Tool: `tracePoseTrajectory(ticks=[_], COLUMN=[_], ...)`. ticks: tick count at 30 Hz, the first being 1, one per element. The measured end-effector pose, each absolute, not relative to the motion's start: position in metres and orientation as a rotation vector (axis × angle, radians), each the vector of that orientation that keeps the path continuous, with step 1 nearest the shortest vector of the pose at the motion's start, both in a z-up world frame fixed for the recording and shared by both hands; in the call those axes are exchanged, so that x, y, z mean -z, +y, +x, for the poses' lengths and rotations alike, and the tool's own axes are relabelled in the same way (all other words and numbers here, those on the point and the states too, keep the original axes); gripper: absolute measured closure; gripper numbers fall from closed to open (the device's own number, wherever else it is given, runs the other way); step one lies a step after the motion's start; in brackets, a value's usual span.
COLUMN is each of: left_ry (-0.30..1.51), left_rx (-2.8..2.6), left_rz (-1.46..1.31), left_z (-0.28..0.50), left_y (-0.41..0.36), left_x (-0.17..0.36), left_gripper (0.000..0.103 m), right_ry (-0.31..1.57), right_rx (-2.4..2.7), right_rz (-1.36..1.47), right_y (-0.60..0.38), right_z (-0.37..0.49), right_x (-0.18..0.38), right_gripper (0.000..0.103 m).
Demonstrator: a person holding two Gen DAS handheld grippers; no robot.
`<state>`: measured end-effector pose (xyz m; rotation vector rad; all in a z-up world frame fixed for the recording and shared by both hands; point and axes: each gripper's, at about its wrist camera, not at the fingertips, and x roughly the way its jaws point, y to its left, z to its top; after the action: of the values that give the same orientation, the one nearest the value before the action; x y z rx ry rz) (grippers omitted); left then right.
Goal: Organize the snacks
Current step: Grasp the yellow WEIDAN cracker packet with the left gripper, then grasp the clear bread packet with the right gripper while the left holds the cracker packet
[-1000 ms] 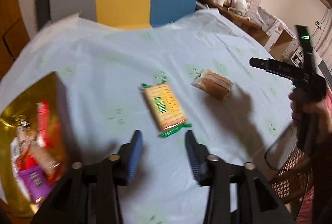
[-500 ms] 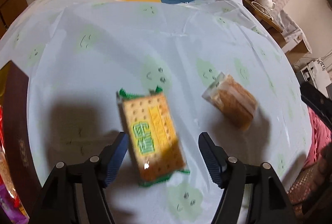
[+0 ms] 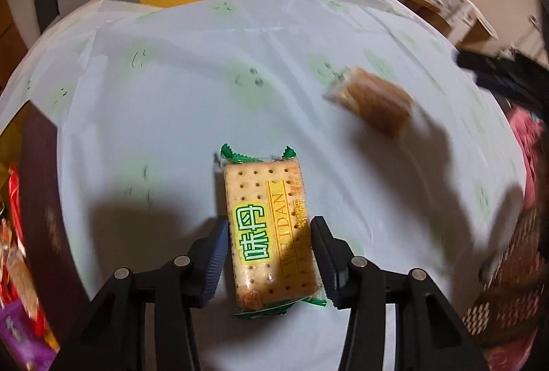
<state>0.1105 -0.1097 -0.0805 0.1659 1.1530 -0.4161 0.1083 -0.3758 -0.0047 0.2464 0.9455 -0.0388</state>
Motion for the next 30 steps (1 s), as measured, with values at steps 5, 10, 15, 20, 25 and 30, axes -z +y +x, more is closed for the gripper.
tracePoseTrajectory(ticks=[5, 10, 15, 20, 25, 30], left_ry=[1.109, 1.065, 1.055, 1.051, 1.045, 1.028], left_rx=[0.443, 0.448, 0.463, 0.482, 0.484, 0.479], left_rz=[0.184, 0.158, 0.138, 0.107, 0.099, 0.098], left_z=[0.071, 0.054, 0.057, 0.056, 0.055, 0.054], left_y=[-0.097, -0.091, -0.085, -0.078, -0.077, -0.080], left_x=[0.079, 0.083, 0.086, 0.087, 0.089, 0.091], left_gripper=[0.054, 0.053, 0.053, 0.053, 0.052, 0.052], right_ry=[0.995, 1.055, 1.142, 1.169, 1.211, 1.246], right_rx=[0.031, -0.025, -0.128, -0.189, -0.246, -0.248], right_rz=[0.211, 0.159, 0.057, -0.055, -0.202, -0.330], right_y=[-0.369, -0.354, -0.327, -0.307, -0.286, -0.270], right_z=[0.110, 0.112, 0.118, 0.135, 0.158, 0.173], right_x=[0.014, 0.027, 0.042, 0.042, 0.051, 0.070], right_gripper=[0.021, 0.016, 0.012, 0.007, 0.005, 0.004])
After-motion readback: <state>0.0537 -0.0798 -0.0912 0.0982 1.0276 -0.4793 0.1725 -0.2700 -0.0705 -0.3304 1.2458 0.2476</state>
